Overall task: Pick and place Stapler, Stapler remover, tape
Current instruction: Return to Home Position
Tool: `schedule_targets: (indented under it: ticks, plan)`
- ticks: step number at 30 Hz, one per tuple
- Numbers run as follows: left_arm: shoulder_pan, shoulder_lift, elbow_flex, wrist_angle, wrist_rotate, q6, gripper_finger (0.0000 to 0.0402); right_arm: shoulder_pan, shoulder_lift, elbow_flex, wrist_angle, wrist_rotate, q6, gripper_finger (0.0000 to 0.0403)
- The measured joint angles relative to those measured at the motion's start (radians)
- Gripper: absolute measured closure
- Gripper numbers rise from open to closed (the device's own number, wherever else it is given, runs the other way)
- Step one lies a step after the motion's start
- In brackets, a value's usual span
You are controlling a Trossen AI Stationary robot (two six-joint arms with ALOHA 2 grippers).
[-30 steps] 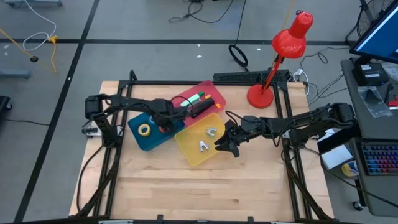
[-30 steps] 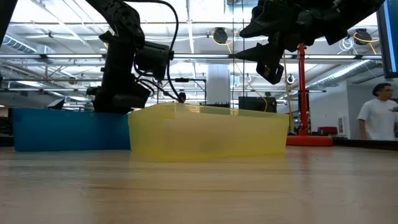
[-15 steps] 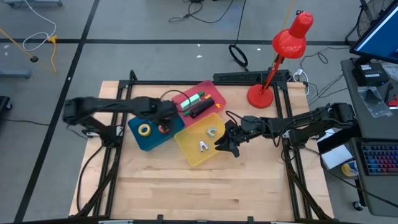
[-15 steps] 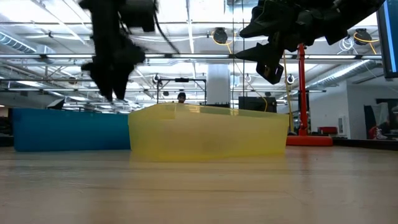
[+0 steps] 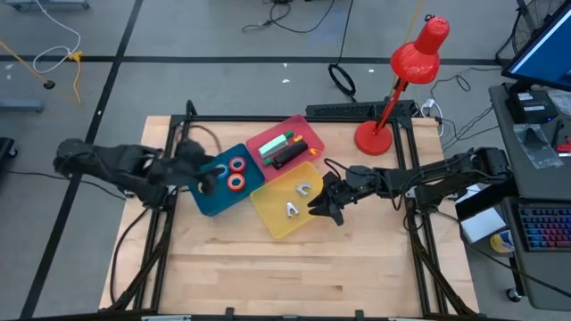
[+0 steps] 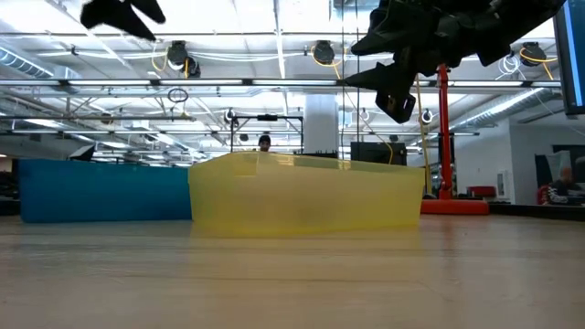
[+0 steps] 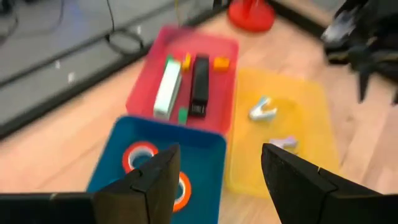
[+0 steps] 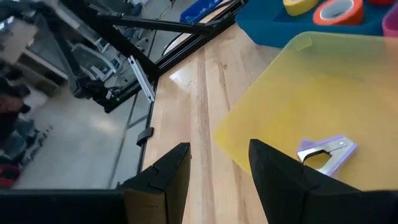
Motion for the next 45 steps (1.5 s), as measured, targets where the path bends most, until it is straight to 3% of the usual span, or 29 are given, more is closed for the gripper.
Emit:
schedule_targets:
  ticks: [7,14,21,26,29,35,40,45]
  plan:
    - [-0.207,-0.088,-0.025,-0.005,-0.28,-0.044,0.0176,-0.016,-0.07,-0.001,-0.002,-0.022,-0.178,0.0245]
    - [-0.343,-0.182,-0.217,0.02,-0.386,-0.279,0.0176,-0.068,-0.254,0.0,-0.149,-0.055,-0.3,0.0245]
    - [-0.33,-0.202,-0.447,0.352,-0.243,-0.258,0.0176,-0.099,-0.432,-0.001,-0.357,-0.053,-0.362,0.0245]
    - [-0.198,-0.177,-0.603,0.748,-0.05,-0.085,0.0176,-0.099,-0.529,-0.023,-0.406,-0.053,-0.384,0.0245]
    - [-0.098,-0.171,-0.651,0.879,0.065,0.024,0.0176,-0.099,-0.593,-0.074,-0.409,-0.053,-0.367,0.0245]
    - [0.029,-0.259,-0.661,0.827,0.116,0.112,0.0176,-0.099,-0.739,-0.194,-0.409,-0.052,-0.28,0.0245]
    - [0.027,-0.407,-0.661,0.718,0.086,0.14,0.0176,-0.099,-0.849,-0.248,-0.409,0.028,-0.275,0.0245]
    - [-0.011,-0.539,-0.661,0.608,0.051,0.144,0.0176,-0.1,-0.941,-0.283,-0.423,0.027,-0.288,0.0245]
